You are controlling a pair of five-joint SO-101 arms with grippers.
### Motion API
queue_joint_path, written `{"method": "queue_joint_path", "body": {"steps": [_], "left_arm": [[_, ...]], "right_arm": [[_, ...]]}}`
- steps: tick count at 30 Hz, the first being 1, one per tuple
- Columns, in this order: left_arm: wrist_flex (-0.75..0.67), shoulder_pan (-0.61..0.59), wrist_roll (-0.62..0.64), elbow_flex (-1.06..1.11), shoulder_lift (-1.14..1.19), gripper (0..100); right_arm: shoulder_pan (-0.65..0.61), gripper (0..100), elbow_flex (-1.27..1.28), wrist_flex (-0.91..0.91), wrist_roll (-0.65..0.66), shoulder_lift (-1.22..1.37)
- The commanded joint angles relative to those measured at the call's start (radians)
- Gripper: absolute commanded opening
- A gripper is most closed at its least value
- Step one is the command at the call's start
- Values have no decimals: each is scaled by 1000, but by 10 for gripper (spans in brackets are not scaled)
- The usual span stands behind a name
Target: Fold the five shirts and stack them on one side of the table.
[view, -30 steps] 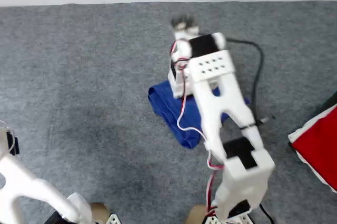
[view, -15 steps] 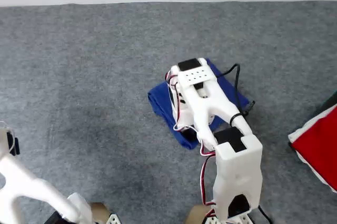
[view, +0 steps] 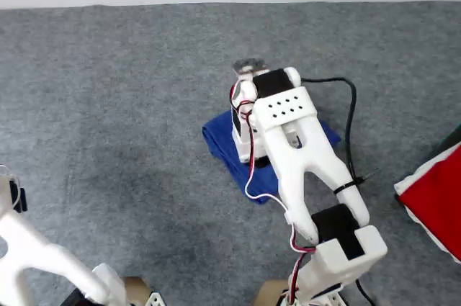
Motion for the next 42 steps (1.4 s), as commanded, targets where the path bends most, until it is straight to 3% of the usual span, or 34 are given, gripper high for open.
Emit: {"method": "queue_joint_path", "body": {"steps": [1, 10, 14, 16, 22, 23, 30, 42], "left_arm": [[15, 6, -11, -35, -31, 86], [15, 6, -12, -38, -31, 86], [15, 8, -12, -38, -31, 86], [15, 8, -12, -38, -31, 86], [17, 8, -12, -33, -31, 86], [17, 8, -12, -33, -31, 86], [17, 8, -12, -33, -31, 86], [17, 8, -12, -33, -31, 86]], "right_arm": [[2, 9, -78, -27, -152, -62], [24, 9, -92, -225, -802, -61], [51, 18, -87, -311, -813, -58], [76, 76, -87, -332, -825, -58], [88, 563, -87, -332, -853, -8], [81, 597, -89, -332, -855, 15], [81, 499, -95, -366, -921, 168], [177, 504, -95, -453, -925, 332]]}}
